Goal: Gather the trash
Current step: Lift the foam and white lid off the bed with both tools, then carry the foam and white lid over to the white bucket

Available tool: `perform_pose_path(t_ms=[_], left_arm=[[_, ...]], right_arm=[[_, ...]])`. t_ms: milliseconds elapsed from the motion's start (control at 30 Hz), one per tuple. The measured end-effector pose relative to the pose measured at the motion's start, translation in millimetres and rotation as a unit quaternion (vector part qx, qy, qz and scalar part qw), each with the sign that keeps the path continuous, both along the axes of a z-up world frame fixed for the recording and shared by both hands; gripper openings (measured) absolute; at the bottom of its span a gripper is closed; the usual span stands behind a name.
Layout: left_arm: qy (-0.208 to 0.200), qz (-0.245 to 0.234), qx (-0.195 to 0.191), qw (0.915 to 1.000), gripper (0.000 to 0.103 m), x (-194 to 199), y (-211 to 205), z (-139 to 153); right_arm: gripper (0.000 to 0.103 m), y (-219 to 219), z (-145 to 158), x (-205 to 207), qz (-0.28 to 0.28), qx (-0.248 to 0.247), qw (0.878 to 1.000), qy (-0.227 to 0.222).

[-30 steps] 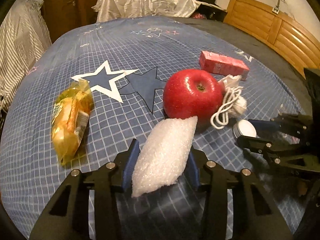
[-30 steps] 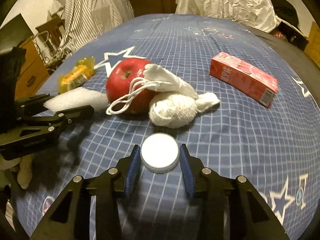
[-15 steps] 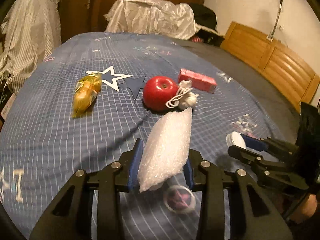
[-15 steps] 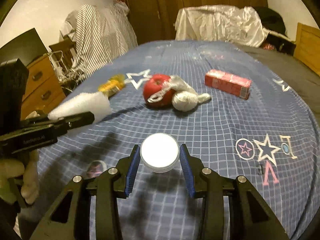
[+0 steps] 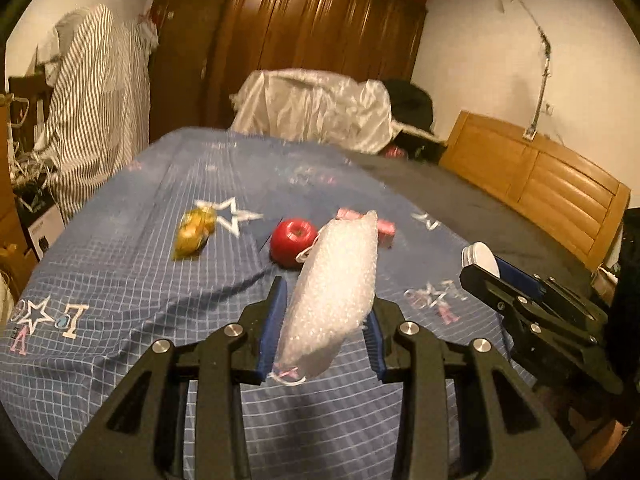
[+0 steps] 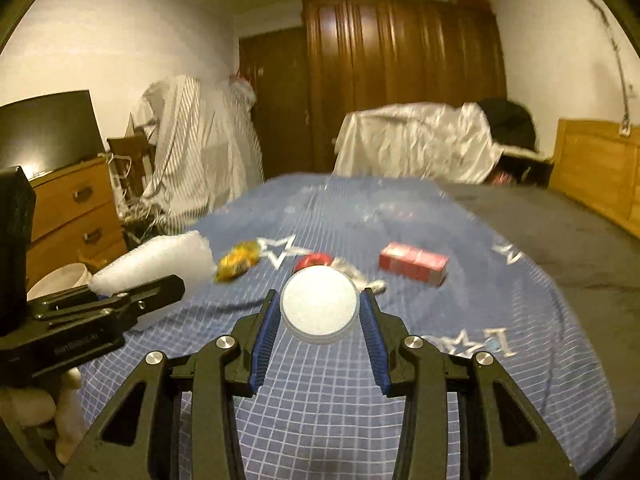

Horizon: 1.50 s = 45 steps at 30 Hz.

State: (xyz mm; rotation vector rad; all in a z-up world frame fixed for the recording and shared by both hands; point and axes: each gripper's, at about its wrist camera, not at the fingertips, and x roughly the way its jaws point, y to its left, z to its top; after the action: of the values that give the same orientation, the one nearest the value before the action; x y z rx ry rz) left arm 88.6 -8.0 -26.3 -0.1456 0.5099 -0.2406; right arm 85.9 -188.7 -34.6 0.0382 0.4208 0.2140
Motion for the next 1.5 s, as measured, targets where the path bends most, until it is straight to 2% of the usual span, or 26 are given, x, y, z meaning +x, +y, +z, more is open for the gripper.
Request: perform_pose_path(t_ms=[267, 367, 433, 467, 533, 567, 633, 667, 700, 733, 800, 867, 900, 1000, 1100, 1167, 1300, 1400, 1500], left_arm=[[-0.054, 0.011, 0.0, 0.9985, 0.034, -35.1, -20.3, 24.1], [-0.057, 0.003, 0.007, 0.9984, 0.034, -38.6, -25.4, 24.9], [-0.057, 0.004, 0.026, 0.998, 0.035, -36.4, -28.6, 19.2], [-0.047, 0.008, 0.041, 0.998, 0.035, -27.2, -27.8, 11.0], [0.03, 0.019, 0.027, 0.999, 0.033, 5.9, -12.1, -16.6], [0.079, -0.001, -0.01, 0.9969, 0.032, 14.4, -2.7, -25.1], [0.121, -0.041, -0.077, 0.9888, 0.033, 3.1, 10.9, -24.3], [0.133, -0.066, -0.079, 0.9858, 0.041, -8.8, 7.3, -23.3], [0.15, -0.092, -0.079, 0.9812, 0.048, -15.9, -0.7, -27.9], [0.164, -0.115, -0.063, 0.9776, 0.058, -20.2, -15.2, -35.3], [0.183, -0.14, -0.02, 0.9729, 0.06, -17.7, -44.1, -54.4], [0.196, -0.135, -0.013, 0.9712, 0.061, -8.0, -58.4, -72.4], [0.199, -0.124, 0.004, 0.9721, 0.063, -4.3, -64.3, -80.9], [0.228, -0.123, 0.02, 0.9656, 0.063, 4.0, -72.1, -102.9], [0.224, -0.108, 0.029, 0.968, 0.063, 8.9, -71.9, -113.9], [0.211, -0.097, 0.042, 0.9717, 0.054, 10.6, -72.8, -113.1], [0.2, -0.083, 0.045, 0.9751, 0.052, 11.0, -61.8, -108.8], [0.146, -0.053, 0.037, 0.9872, 0.052, 1.0, -48.8, -73.4], [0.067, -0.017, 0.036, 0.997, 0.052, -11.8, -36.3, -26.3]], right_arm=[[0.042, -14.7, 31.9, -53.0, -0.023, -0.002, 0.998, -0.05], [0.042, -16.3, 34.5, -61.1, -0.02, -0.002, 0.999, -0.05], [0.042, -18.7, 30.9, -62.1, -0.018, -0.007, 0.999, -0.045], [0.042, -20.2, 26.7, -61.3, -0.023, -0.016, 0.999, -0.044], [0.042, -28.5, 16.9, -55.9, -0.029, -0.018, 0.999, -0.028], [0.042, -35.2, 13.6, -56.2, -0.032, -0.014, 0.999, -0.021], [0.042, -42.5, 8.3, -54.7, -0.028, -0.015, 0.999, -0.009], [0.042, -48.7, 6.3, -57.9, -0.026, -0.015, 1.0, -0.001], [0.042, -51.1, 2.2, -55.9, -0.023, -0.014, 1.0, 0.006], [0.042, -55.3, -0.5, -55.7, -0.02, -0.012, 1.0, 0.015], [0.042, -62.0, -4.6, -53.0, -0.018, -0.003, 1.0, 0.024], [0.042, -66.2, -6.4, -51.6, -0.018, 0.007, 0.999, 0.031], [0.042, -67.6, -6.5, -52.4, -0.018, 0.009, 0.999, 0.032], [0.042, -67.5, -8.9, -55.7, -0.018, 0.004, 0.999, 0.036], [0.042, -63.8, -15.7, -50.0, -0.017, 0.006, 0.999, 0.049], [0.042, -59.2, -20.7, -47.0, -0.014, 0.008, 0.999, 0.052], [0.042, -51.7, -21.0, -45.5, -0.014, 0.006, 0.999, 0.043], [0.042, -46.4, -12.7, -46.1, -0.017, -0.002, 1.0, 0.022], [0.042, -41.0, 2.4, -47.6, -0.017, -0.007, 1.0, -0.004]])
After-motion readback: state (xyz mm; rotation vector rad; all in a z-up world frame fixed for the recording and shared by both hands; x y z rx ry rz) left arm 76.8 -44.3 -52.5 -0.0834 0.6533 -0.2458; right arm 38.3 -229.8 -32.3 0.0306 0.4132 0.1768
